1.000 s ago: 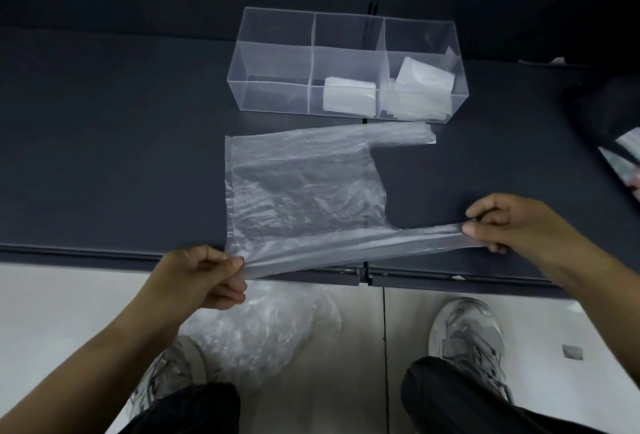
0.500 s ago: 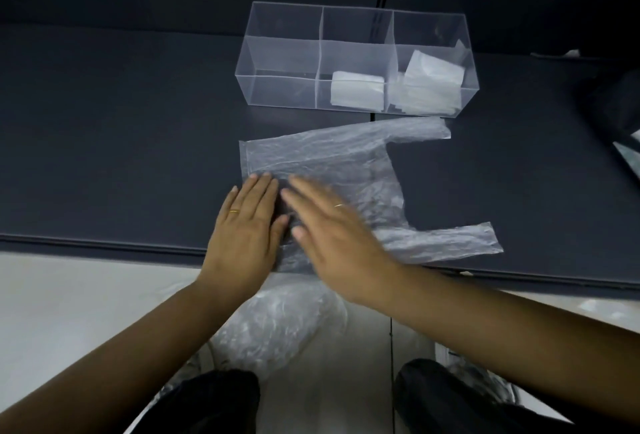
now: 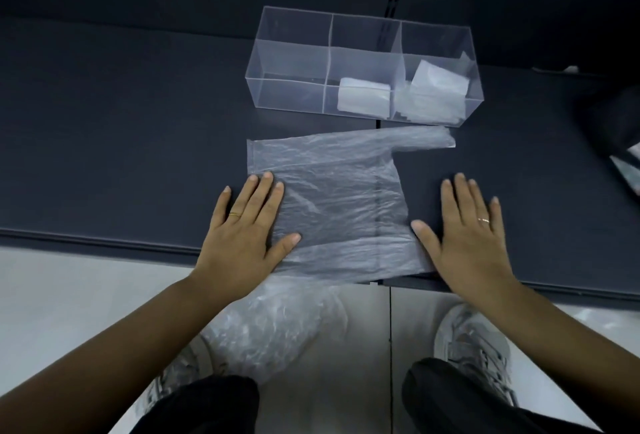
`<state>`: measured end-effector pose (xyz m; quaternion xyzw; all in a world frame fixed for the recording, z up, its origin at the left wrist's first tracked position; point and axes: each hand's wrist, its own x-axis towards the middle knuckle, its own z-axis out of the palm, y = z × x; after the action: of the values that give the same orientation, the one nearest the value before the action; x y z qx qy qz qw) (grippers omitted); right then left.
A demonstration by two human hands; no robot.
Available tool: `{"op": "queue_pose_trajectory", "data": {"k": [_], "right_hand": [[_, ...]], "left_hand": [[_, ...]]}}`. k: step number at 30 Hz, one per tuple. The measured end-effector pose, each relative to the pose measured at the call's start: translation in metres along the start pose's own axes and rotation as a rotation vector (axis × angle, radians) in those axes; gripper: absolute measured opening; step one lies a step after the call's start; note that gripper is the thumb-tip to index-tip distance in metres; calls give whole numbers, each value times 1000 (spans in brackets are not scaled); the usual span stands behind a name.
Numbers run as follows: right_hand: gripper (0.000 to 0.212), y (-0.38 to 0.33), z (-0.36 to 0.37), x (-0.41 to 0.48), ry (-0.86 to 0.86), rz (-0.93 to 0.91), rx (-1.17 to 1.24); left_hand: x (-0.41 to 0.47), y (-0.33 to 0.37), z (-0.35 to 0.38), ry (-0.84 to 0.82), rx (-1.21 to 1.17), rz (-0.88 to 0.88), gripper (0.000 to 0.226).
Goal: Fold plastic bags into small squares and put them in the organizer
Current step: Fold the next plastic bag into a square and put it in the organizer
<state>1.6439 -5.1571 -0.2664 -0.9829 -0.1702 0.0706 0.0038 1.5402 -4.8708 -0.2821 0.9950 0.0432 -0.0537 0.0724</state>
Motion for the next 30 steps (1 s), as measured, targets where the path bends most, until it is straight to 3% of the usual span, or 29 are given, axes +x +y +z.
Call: {"op": "queue_pose_trajectory", "data": {"k": [2,4,6,8,11,18,21,23,26,30], "right_hand": [[85,-25,-11,13,65,-64,80],[73,-61,-17,31,83,-252,170],[65,-94,-15,49,37,-433,198],[65,-109,-7,64,-18,-488,173],[70,-90,6,81,-39,-402,91],[66,10,9,76,105,-80,70],[58,23,4,60,220,-36,128],[59,8,-1,42,254,-132,234],[71,-42,-1,-1,94,-415,423],[85,-96,16,-42,-25,-774,241]], "left_hand": [[8,-3,-5,43,-75,-23,81],[20,-7,-11,91,-106,-47,78],[33,-12,-13,76,-70,-57,75],[38,-15,-11,18,-7,-49,80],[39,-21,-5,11,25,-44,84],[35,-20,-11,-2,10,-45,81],[3,-15,-12,140,-63,206,73],[-26,-14,-4,107,-24,394,75],[-52,-17,8,30,96,494,72],[-52,-9,3,238,-48,474,43]]}}
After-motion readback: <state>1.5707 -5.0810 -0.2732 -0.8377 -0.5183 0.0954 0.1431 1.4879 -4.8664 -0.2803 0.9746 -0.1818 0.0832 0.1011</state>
